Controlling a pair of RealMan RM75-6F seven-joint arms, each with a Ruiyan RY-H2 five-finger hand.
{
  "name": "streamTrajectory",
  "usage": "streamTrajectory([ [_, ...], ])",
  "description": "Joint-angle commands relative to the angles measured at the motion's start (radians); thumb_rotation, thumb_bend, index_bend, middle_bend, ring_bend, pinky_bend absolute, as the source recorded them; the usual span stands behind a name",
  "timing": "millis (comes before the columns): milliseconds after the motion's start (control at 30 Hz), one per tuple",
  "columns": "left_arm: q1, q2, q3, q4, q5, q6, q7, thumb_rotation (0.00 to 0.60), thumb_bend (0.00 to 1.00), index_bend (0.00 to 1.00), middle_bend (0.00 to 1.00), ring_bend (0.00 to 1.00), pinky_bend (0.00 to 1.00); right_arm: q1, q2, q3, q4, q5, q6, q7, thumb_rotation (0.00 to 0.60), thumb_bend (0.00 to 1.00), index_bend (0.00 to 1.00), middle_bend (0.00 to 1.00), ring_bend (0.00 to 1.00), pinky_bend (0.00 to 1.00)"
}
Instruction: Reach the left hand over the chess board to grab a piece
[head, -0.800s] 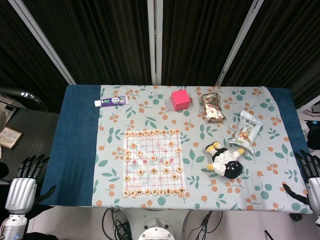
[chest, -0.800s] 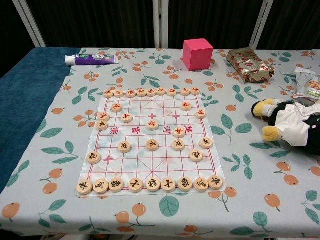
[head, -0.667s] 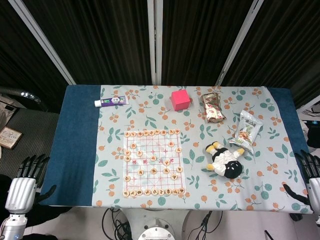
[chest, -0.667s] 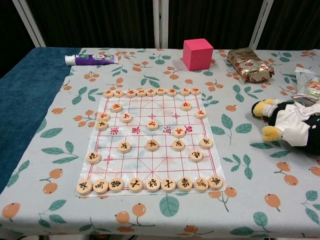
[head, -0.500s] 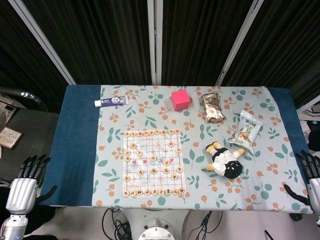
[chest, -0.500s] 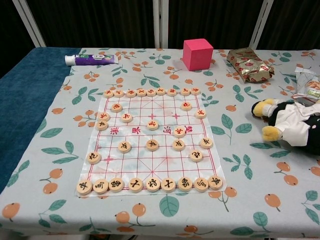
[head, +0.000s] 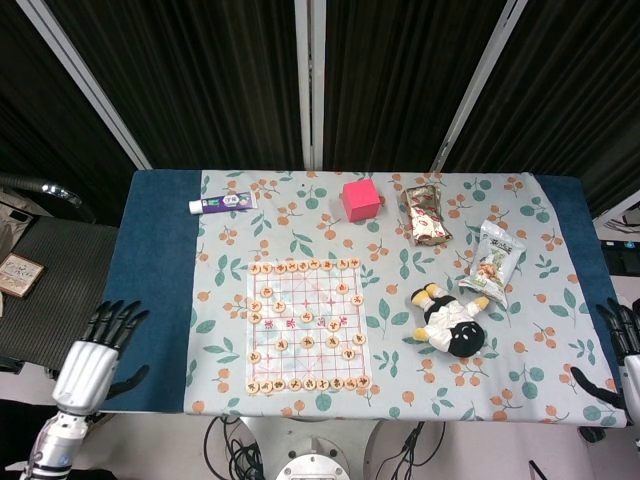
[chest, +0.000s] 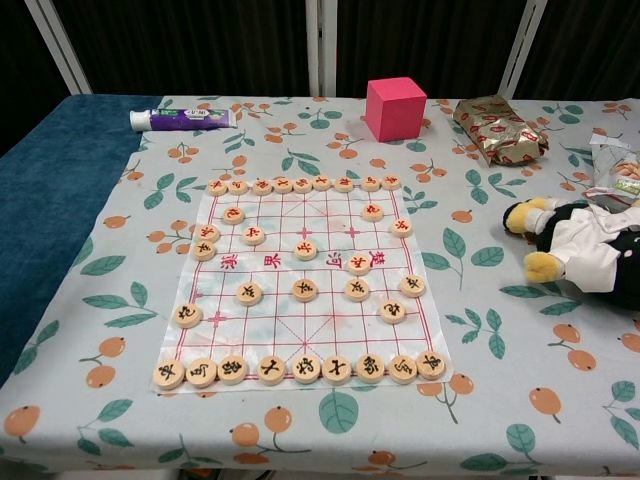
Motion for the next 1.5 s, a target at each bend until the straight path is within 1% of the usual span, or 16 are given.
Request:
streamTrajectory([
  [33, -0.074, -0.018, -0.01, -0.046, 0.044, -0.089, 0.057, 0.6, 0.19, 0.14, 0.06, 0.0, 0.02, 0.001, 0.004, 0.001, 0.004, -0.001, 0.0, 0.014, 0.6, 0.1, 0.0, 0.0, 0.0, 0.0],
  [133, -0.149, -0.051, -0.028, -0.062, 0.069, -0.171, 0.067, 0.6, 0.2, 0.15, 0.08, 0.0, 0.02, -0.003, 0.004, 0.0, 0.013, -0.001, 0.007, 0.03, 0.6, 0.1, 0.0, 0.0, 0.0, 0.0],
  [333, -0.268, -0.113, -0.072, -0.088, 0.057, -0.313, 0.102, 0.6, 0.2, 0.19, 0.1, 0.0, 0.03, -0.013, -0.016, 0.013, 0.045, -0.002, 0.047, 0.069, 0.6, 0.1, 0.0, 0.0, 0.0, 0.0],
  [433, -0.322, -0.163, -0.099, -0.091, 0.026, -0.381, 0.125, 0.6, 0.19, 0.19, 0.1, 0.0, 0.03, -0.016, -0.019, 0.013, 0.057, -0.003, 0.054, 0.081, 0.6, 0.1, 0.0, 0.0, 0.0, 0.0],
  [567, -0.385, -0.244, -0.141, -0.05, -0.061, -0.473, 0.165, 0.6, 0.2, 0.19, 0.1, 0.0, 0.04, -0.021, -0.02, 0.011, 0.064, -0.009, 0.066, 0.09, 0.6, 0.1, 0.0, 0.0, 0.0, 0.0],
  [667, -0.42, -0.291, -0.159, -0.01, -0.114, -0.517, 0.177, 0.6, 0.2, 0.19, 0.1, 0.0, 0.04, -0.025, -0.018, 0.01, 0.069, -0.01, 0.072, 0.095, 0.6, 0.1, 0.0, 0.0, 0.0, 0.0],
  [867, -0.479, -0.352, -0.162, 0.05, -0.131, -0.547, 0.144, 0.6, 0.2, 0.22, 0.1, 0.0, 0.04, -0.029, -0.013, 0.018, 0.076, 0.002, 0.075, 0.109, 0.6, 0.1, 0.0, 0.0, 0.0, 0.0],
  [1033, -0.538, -0.401, -0.168, 0.105, -0.129, -0.572, 0.107, 0.6, 0.2, 0.26, 0.1, 0.0, 0.04, -0.033, -0.012, 0.024, 0.075, 0.005, 0.087, 0.115, 0.6, 0.1, 0.0, 0.0, 0.0, 0.0],
  [1200, -0.596, -0.47, -0.162, 0.19, -0.113, -0.583, 0.05, 0.6, 0.21, 0.32, 0.1, 0.0, 0.04, -0.034, -0.013, 0.026, 0.075, 0.005, 0.09, 0.123, 0.6, 0.1, 0.0, 0.0, 0.0, 0.0],
  [1300, -0.622, -0.506, -0.152, 0.247, -0.106, -0.588, 0.034, 0.6, 0.21, 0.32, 0.1, 0.0, 0.03, -0.035, -0.016, 0.026, 0.077, 0.004, 0.092, 0.124, 0.6, 0.1, 0.0, 0.0, 0.0, 0.0],
  [1500, -0.654, -0.557, -0.139, 0.323, -0.115, -0.593, 0.027, 0.6, 0.21, 0.32, 0.1, 0.0, 0.03, -0.036, -0.021, 0.03, 0.091, 0.012, 0.087, 0.137, 0.6, 0.1, 0.0, 0.0, 0.0, 0.0],
])
